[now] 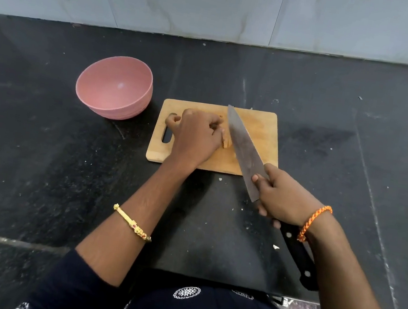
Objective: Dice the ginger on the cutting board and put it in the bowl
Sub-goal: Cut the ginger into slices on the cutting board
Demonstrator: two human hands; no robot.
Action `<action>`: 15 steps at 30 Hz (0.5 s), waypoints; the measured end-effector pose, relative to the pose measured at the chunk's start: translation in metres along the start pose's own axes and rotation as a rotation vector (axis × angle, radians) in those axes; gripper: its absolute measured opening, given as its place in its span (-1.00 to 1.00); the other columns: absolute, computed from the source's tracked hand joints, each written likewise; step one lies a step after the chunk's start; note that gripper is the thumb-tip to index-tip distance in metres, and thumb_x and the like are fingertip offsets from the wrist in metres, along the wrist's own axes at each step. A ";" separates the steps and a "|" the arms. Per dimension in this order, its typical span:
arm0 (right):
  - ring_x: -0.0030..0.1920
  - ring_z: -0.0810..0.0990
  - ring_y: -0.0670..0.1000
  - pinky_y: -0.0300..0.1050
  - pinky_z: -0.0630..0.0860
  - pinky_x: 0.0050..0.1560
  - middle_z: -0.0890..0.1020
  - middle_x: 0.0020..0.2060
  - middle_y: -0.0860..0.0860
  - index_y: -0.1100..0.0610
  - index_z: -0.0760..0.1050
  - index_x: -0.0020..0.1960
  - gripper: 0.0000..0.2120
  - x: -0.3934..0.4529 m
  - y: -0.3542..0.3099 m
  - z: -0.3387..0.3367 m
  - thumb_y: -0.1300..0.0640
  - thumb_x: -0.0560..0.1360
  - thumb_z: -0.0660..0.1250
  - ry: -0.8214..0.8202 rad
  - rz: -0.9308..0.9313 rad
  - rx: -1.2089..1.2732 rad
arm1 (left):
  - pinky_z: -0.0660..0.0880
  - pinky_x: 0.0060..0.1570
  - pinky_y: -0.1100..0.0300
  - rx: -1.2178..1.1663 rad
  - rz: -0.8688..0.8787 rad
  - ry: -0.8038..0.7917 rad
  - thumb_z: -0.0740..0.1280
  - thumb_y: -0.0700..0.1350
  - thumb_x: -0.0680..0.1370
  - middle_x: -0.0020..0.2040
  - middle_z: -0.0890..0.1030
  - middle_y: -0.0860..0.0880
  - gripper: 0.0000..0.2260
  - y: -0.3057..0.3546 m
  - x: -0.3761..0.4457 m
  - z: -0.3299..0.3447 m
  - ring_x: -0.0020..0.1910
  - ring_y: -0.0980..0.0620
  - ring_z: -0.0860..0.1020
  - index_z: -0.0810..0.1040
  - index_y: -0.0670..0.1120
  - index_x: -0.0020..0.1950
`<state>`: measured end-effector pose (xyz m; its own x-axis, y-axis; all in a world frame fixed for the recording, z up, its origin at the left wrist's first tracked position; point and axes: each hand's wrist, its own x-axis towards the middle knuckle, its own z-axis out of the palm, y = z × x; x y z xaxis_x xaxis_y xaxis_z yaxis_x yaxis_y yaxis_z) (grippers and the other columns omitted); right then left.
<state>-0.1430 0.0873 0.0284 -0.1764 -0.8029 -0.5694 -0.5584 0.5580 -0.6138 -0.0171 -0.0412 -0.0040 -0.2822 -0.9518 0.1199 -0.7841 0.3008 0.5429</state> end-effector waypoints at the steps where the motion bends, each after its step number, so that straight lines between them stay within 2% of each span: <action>1: -0.70 0.32 -0.04 -0.28 0.27 -0.65 0.47 -0.51 0.01 0.03 0.24 -0.16 -0.80 0.003 0.002 0.001 0.05 0.63 0.04 0.000 -0.023 0.058 | 0.16 0.27 -0.06 -0.025 -0.011 0.020 0.30 -0.01 0.54 0.09 0.62 0.09 -0.75 0.002 0.000 -0.003 0.25 0.04 0.42 0.55 0.05 0.21; 4: -0.72 0.27 -0.09 -0.33 0.21 -0.69 0.39 -0.53 0.06 0.07 0.29 -0.10 -0.84 0.009 0.006 0.002 0.08 0.64 0.05 -0.016 -0.092 0.278 | 0.24 0.31 0.01 -0.267 -0.093 -0.071 0.23 -0.02 0.58 0.22 0.54 0.06 -0.63 0.010 0.004 -0.008 0.21 0.07 0.47 0.37 0.01 0.38; 7: -0.71 0.22 -0.15 -0.37 0.20 -0.69 0.33 -0.53 0.07 0.05 0.35 -0.08 -0.84 0.012 0.008 0.000 0.12 0.65 0.06 -0.072 -0.154 0.523 | 0.38 0.17 0.21 -0.652 -0.273 -0.222 0.22 -0.04 0.59 0.24 0.51 0.01 -0.57 0.018 0.014 -0.007 0.19 0.06 0.51 0.23 -0.02 0.45; 9: -0.69 0.18 -0.14 -0.38 0.19 -0.68 0.33 -0.56 0.05 0.05 0.38 -0.06 -0.85 0.013 0.009 -0.004 0.12 0.64 0.07 -0.121 -0.159 0.649 | 0.51 0.11 0.13 -0.867 -0.379 -0.293 0.23 -0.08 0.59 0.16 0.56 -0.04 -0.61 0.019 0.021 -0.007 0.12 0.02 0.56 0.30 -0.06 0.41; 12: -0.69 0.15 -0.14 -0.39 0.18 -0.69 0.32 -0.58 0.04 0.11 0.37 -0.02 -0.87 0.017 0.010 -0.010 0.11 0.63 0.08 -0.144 -0.142 0.756 | 0.60 -0.22 0.18 -1.139 -0.462 -0.473 0.24 -0.20 0.59 -0.04 0.62 -0.07 -0.74 0.019 0.027 -0.009 -0.12 0.04 0.61 0.46 -0.17 0.28; 15: -0.70 0.14 -0.15 -0.40 0.17 -0.69 0.30 -0.58 0.04 0.12 0.36 -0.05 -0.86 0.020 0.011 -0.014 0.11 0.63 0.08 -0.164 -0.117 0.839 | 0.59 -0.19 0.16 -1.182 -0.495 -0.632 0.26 -0.21 0.57 -0.06 0.62 -0.08 -0.75 0.019 0.031 -0.011 -0.12 0.03 0.59 0.49 -0.20 0.24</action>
<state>-0.1636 0.0739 0.0178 0.0001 -0.8606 -0.5093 0.2290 0.4958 -0.8377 -0.0349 -0.0652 0.0192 -0.5614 -0.6618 -0.4968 -0.0484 -0.5731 0.8181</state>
